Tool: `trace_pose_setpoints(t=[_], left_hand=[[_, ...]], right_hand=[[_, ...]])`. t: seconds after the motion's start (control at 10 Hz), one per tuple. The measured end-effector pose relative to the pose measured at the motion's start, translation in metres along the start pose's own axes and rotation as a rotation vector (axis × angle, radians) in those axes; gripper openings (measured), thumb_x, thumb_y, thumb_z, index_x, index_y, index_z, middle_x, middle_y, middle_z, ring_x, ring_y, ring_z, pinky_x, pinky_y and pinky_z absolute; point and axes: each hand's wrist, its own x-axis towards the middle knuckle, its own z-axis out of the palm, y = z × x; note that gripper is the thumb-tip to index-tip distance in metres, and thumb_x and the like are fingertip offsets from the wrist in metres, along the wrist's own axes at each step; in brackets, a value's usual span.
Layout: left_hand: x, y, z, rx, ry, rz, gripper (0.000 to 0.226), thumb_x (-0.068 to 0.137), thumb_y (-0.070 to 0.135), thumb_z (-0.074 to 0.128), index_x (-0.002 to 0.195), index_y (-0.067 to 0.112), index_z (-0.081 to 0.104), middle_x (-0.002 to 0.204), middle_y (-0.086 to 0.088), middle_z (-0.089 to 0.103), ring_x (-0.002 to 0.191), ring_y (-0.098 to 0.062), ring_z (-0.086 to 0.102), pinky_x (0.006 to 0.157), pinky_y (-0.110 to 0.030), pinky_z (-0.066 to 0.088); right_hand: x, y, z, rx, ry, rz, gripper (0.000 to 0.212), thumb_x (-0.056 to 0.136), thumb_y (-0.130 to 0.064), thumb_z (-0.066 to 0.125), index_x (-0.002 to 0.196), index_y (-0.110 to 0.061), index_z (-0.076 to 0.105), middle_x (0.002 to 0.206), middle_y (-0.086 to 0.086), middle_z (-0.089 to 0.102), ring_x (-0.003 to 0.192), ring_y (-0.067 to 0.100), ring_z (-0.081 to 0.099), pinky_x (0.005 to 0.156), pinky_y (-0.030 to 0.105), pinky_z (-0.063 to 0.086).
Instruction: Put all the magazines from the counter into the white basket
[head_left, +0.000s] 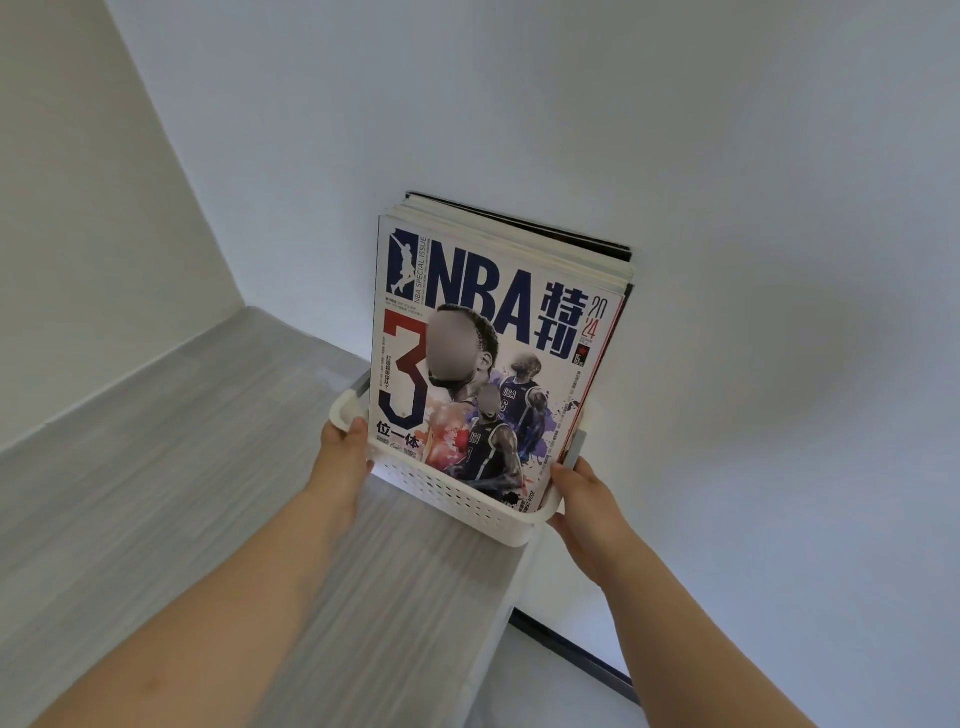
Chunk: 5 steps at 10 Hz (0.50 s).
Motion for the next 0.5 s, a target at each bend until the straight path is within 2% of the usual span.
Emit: trace_pose_setpoints(t=[0.1,0.2,0.3,0.4,0.5], left_hand=[[0.004,0.001,0.001,0.009,0.013,0.008,0.040,0.097,0.016,0.028,0.136,0.007,0.025,0.134,-0.009,0.042,0.121,-0.023,0.039,0.105,-0.038,0.033],[0.005,0.000,0.002,0.016,0.024,0.006,0.039,0.097,0.017,0.028,0.135,0.007,0.026,0.115,-0.003,0.041,0.115,-0.024,0.041,0.099,-0.036,0.037],[0.006,0.002,0.000,0.089,0.014,0.019,0.037,0.096,0.018,0.029,0.131,0.005,0.030,0.112,-0.007,0.045,0.104,-0.022,0.043,0.089,-0.033,0.040],[0.003,0.006,-0.005,0.220,-0.015,0.031,0.038,0.096,0.021,0.030,0.131,0.006,0.032,0.124,-0.015,0.050,0.108,-0.027,0.047,0.091,-0.038,0.039],[-0.001,0.007,-0.015,0.365,0.057,0.054,0.041,0.096,0.021,0.031,0.133,0.006,0.034,0.134,-0.017,0.046,0.118,-0.032,0.046,0.098,-0.042,0.037]], right_hand=[[0.002,0.000,-0.001,0.000,0.005,0.012,0.037,0.095,-0.010,0.031,0.131,-0.014,0.035,0.118,0.006,0.053,0.104,0.021,0.052,0.094,0.037,0.041],[0.003,0.001,-0.003,-0.010,0.000,0.010,0.035,0.095,-0.011,0.031,0.130,-0.014,0.035,0.118,0.006,0.053,0.107,0.022,0.051,0.101,0.041,0.039],[0.003,-0.001,-0.008,-0.058,-0.012,0.029,0.034,0.096,-0.018,0.032,0.129,-0.013,0.037,0.120,0.007,0.053,0.108,0.021,0.049,0.105,0.047,0.037],[0.002,-0.006,-0.017,-0.234,0.019,0.001,0.039,0.096,-0.026,0.032,0.133,-0.015,0.034,0.135,0.008,0.045,0.114,0.018,0.042,0.104,0.043,0.035],[0.004,-0.015,-0.031,-0.401,0.202,-0.120,0.043,0.096,-0.025,0.032,0.137,-0.013,0.029,0.144,0.008,0.035,0.128,0.023,0.036,0.109,0.042,0.031]])
